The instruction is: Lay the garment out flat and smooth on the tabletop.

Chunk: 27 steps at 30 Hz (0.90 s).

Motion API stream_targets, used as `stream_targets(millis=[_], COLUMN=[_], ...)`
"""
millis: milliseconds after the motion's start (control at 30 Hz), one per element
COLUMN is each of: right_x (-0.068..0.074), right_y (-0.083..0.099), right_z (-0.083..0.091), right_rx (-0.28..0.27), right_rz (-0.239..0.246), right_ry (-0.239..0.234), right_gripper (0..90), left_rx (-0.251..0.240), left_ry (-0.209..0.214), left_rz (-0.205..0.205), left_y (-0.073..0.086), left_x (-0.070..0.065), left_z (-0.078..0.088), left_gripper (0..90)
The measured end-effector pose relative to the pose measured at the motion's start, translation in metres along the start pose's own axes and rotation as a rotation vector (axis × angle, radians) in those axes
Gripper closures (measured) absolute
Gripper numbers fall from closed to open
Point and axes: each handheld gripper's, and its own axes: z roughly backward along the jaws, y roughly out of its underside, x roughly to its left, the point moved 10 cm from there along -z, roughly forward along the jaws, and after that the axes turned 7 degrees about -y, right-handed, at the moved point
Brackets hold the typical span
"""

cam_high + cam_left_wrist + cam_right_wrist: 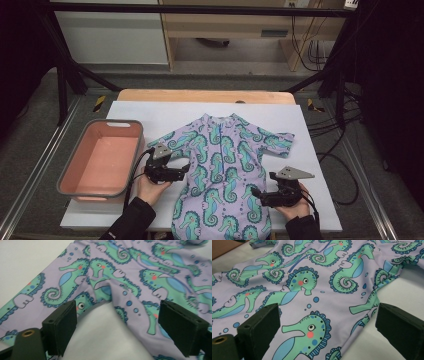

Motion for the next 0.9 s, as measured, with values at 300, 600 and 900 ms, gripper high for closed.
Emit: stream_targets(millis=[300,600,900], right_x=[0.000,0.000,0.000], right_y=[-0.001,-0.002,-0.002], right_z=[0.000,0.000,0.000], right_rx=[0.007,0.001,0.006], right_rz=[0.010,0.006,0.002], right_ry=[0.009,0.010,0.014], right_gripper=[4.9,4.8,4.4], left_rx=[-0.012,-0.018,0.007], left_ry=[0.062,0.062,0.005], left_rz=[0.001,0.021,0.038], left_y=[-0.016,-0.038,-0.039], left_x=[-0.006,0.004,0.023], left_z=[0.003,-0.005,-0.024], left_gripper=[6.8,5.3,5.4])
